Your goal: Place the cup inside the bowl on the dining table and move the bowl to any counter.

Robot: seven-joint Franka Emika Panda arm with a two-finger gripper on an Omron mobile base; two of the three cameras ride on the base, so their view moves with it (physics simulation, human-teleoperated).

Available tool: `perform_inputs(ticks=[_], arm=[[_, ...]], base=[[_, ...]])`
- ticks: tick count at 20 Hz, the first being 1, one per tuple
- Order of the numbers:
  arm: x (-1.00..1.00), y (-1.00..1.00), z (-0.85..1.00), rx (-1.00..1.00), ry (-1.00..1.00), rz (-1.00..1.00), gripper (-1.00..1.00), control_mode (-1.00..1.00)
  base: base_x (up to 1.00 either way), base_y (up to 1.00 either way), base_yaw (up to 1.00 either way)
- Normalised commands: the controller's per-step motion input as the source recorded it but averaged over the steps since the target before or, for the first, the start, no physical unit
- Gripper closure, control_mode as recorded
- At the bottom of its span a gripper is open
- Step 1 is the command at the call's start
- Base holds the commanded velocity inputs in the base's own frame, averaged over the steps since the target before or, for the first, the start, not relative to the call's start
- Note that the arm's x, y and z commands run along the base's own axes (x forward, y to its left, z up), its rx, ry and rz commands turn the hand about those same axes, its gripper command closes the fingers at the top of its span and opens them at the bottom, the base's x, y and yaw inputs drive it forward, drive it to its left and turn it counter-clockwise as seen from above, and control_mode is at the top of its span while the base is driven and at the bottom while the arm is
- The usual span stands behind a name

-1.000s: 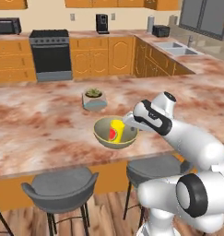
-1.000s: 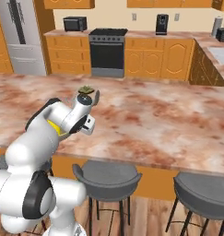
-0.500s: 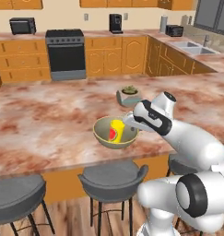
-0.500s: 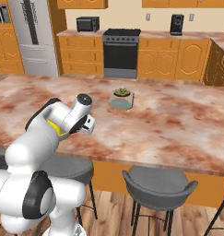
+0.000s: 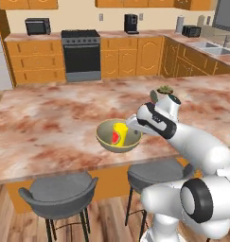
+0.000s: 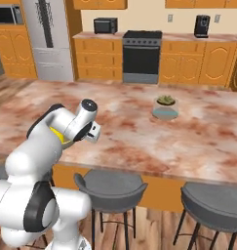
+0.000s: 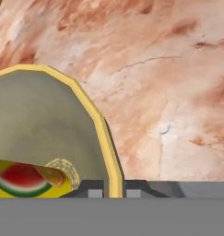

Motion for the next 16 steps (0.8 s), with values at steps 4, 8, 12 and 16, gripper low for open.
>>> perform_inputs(ticks=[4, 8, 12, 16], arm=[[0.00, 0.00, 0.00, 0.00, 0.00, 0.00, 1.00, 1.00], [0.00, 0.00, 0.00, 0.00, 0.00, 0.00, 1.00, 1.00], [0.00, 0.00, 0.00, 0.00, 0.00, 0.00, 1.00, 1.00], [0.00, 0.00, 0.00, 0.00, 0.00, 0.00, 1.00, 1.00]], base=[[-0.01, 0.79, 0.00], [-0.02, 0.82, 0.00], [0.00, 0.81, 0.00], [0.00, 0.84, 0.00]])
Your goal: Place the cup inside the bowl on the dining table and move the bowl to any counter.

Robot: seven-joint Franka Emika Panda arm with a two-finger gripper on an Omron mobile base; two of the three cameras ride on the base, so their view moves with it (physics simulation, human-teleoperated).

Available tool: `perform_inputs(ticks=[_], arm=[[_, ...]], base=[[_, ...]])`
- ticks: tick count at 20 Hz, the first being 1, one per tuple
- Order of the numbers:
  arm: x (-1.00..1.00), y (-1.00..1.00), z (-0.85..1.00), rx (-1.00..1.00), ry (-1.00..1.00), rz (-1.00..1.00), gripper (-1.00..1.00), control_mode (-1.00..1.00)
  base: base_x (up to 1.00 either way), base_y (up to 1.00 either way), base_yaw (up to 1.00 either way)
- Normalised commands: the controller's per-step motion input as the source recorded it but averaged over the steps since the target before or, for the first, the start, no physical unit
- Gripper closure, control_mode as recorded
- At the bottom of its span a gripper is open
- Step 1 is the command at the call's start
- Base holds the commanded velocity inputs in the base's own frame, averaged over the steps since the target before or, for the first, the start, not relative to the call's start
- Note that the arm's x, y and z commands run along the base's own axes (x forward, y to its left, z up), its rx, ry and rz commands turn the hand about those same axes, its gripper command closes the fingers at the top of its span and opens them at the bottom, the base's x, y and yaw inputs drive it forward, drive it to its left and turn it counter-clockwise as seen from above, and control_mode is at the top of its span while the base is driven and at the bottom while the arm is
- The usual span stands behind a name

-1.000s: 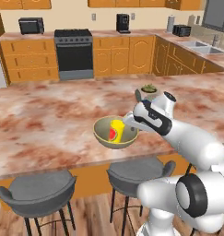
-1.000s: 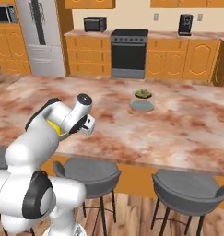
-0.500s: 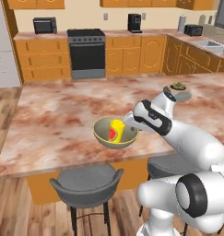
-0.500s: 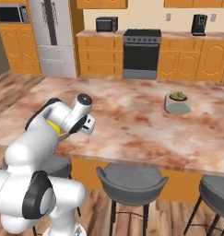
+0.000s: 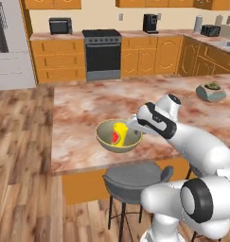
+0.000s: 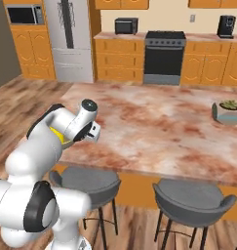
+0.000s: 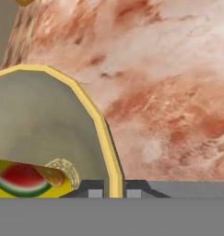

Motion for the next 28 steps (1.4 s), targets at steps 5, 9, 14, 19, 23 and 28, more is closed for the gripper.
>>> perform_inputs(ticks=[5, 9, 14, 19, 23, 28], arm=[[0.00, 0.00, 0.00, 0.00, 0.00, 0.00, 1.00, 1.00], [0.00, 0.00, 0.00, 0.00, 0.00, 0.00, 1.00, 1.00], [0.00, 0.00, 0.00, 0.00, 0.00, 0.00, 1.00, 1.00], [0.00, 0.00, 0.00, 0.00, 0.00, 0.00, 1.00, 1.00], [0.00, 0.00, 0.00, 0.00, 0.00, 0.00, 1.00, 1.00], [0.00, 0.00, 0.00, 0.00, 0.00, 0.00, 1.00, 1.00]], base=[[-0.03, 0.81, 0.00], [0.00, 0.85, 0.00], [0.00, 0.84, 0.00], [0.06, 0.85, 0.00], [0.16, 0.85, 0.00], [0.29, 0.82, 0.00]])
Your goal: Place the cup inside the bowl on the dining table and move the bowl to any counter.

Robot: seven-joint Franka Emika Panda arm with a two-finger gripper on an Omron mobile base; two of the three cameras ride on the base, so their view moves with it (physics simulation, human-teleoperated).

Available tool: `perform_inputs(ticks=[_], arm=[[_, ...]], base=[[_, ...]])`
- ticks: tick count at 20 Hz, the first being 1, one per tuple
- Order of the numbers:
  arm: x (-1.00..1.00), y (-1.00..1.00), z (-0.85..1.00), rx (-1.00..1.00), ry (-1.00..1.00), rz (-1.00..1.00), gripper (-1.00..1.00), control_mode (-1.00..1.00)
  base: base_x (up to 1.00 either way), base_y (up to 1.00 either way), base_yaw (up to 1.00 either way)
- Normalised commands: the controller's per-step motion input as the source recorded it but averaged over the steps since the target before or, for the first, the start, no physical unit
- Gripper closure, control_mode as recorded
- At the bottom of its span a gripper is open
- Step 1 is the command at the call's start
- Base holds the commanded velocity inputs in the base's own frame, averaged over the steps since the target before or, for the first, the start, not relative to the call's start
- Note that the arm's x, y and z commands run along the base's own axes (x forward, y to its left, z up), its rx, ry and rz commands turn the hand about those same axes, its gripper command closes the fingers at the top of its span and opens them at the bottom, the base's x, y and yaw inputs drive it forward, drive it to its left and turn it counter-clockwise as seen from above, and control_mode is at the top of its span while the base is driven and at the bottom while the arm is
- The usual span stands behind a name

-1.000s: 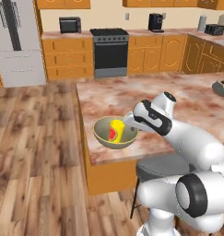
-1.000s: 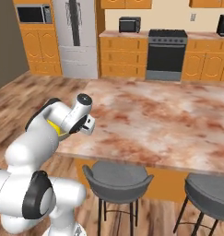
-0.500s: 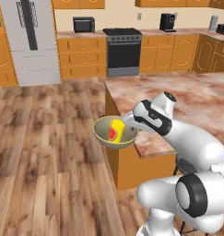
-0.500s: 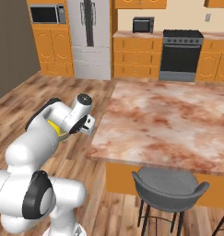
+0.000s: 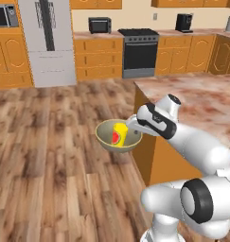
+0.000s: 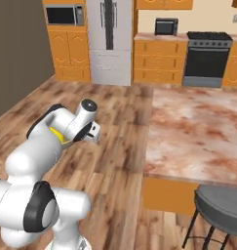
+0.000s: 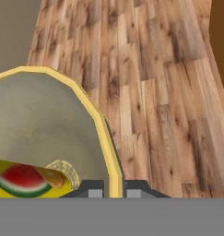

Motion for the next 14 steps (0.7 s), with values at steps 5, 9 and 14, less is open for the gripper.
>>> perform_inputs(ticks=[5, 9, 14], arm=[[0.00, 0.00, 0.00, 0.00, 0.00, 0.00, 1.00, 1.00], [0.00, 0.00, 0.00, 0.00, 0.00, 0.00, 1.00, 1.00], [0.00, 0.00, 0.00, 0.00, 0.00, 0.00, 1.00, 1.00]], base=[[0.60, 0.61, -0.04], [0.66, 0.51, -0.03], [0.71, 0.49, -0.03]])
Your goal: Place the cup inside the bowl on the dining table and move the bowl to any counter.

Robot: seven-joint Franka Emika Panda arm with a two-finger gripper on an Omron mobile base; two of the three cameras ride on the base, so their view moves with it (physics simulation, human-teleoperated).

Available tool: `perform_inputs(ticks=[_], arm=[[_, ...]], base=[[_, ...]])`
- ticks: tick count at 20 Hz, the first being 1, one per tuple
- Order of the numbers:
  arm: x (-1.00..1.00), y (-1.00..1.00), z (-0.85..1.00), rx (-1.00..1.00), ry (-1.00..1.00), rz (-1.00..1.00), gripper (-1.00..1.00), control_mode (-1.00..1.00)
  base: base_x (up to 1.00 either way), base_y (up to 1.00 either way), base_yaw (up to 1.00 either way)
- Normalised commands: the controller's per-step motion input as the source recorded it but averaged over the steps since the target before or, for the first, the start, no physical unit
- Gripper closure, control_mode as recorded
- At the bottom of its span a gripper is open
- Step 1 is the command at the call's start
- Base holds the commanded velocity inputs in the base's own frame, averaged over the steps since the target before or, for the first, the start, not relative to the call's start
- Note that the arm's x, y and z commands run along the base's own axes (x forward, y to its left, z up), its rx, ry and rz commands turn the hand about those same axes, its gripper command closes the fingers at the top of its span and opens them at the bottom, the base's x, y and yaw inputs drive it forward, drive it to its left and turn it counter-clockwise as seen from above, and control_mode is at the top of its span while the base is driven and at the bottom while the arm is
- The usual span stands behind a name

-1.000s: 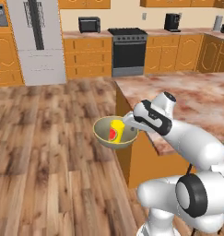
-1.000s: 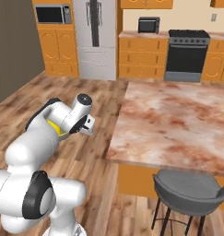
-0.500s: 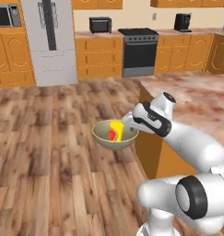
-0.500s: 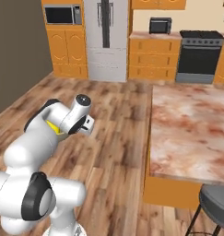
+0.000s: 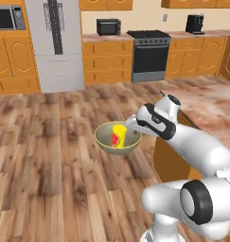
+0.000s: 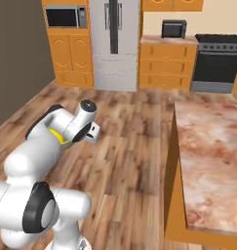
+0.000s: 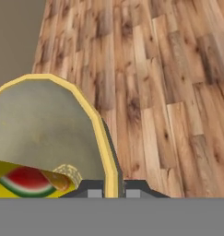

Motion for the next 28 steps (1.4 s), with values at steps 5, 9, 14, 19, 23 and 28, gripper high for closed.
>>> perform_inputs(ticks=[5, 9, 14, 19, 23, 28], arm=[[0.00, 0.00, 0.00, 0.00, 0.00, 0.00, 1.00, 1.00], [0.00, 0.00, 0.00, 0.00, 0.00, 0.00, 1.00, 1.00], [0.00, 0.00, 0.00, 0.00, 0.00, 0.00, 1.00, 1.00], [0.00, 0.00, 0.00, 0.00, 0.00, 0.00, 1.00, 1.00], [0.00, 0.00, 0.00, 0.00, 0.00, 0.00, 1.00, 1.00], [0.00, 0.00, 0.00, 0.00, 0.00, 0.00, 1.00, 1.00]], base=[[0.71, 0.42, -0.03], [0.73, 0.36, -0.02], [0.80, 0.33, -0.02], [0.73, 0.25, -0.01], [0.78, 0.20, 0.00], [0.85, 0.21, 0.00]])
